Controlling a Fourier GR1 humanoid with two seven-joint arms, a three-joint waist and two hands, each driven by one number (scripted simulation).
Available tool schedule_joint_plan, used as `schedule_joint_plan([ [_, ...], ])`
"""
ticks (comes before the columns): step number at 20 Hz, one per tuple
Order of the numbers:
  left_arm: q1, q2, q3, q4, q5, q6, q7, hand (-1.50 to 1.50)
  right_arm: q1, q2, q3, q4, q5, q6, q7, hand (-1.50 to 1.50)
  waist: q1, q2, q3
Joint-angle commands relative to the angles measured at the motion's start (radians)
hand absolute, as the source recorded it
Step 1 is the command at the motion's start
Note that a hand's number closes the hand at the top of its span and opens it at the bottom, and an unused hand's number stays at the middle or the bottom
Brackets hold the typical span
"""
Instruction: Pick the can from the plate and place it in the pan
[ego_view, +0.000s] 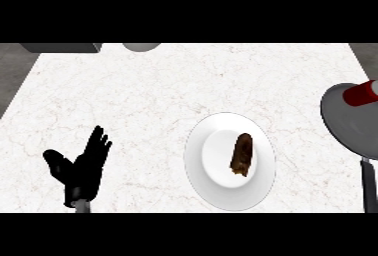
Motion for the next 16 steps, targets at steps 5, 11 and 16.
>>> schedule_joint_plan([
  [5,-0.030,0.027,0.061,0.054,0.024,-0.024,-0.022,0.00,0.133,0.007,0.032,-0.030,-0.080,0.236,-0.126,-1.50,-0.011,-0.008,-0.004],
  [11,-0.009,0.021,0.046,0.024,0.005,-0.026,-0.003,0.00,0.251,0.097,0.096,-0.215,-0.177,0.200,-0.053,-1.50,-0.018,-0.012,-0.006],
  [16,-0.080,0.020,0.060,0.061,0.003,-0.010,0.047,0.00,0.323,0.131,0.114,-0.385,-0.251,0.184,0.061,-1.50,-0.019,-0.011,-0.006],
])
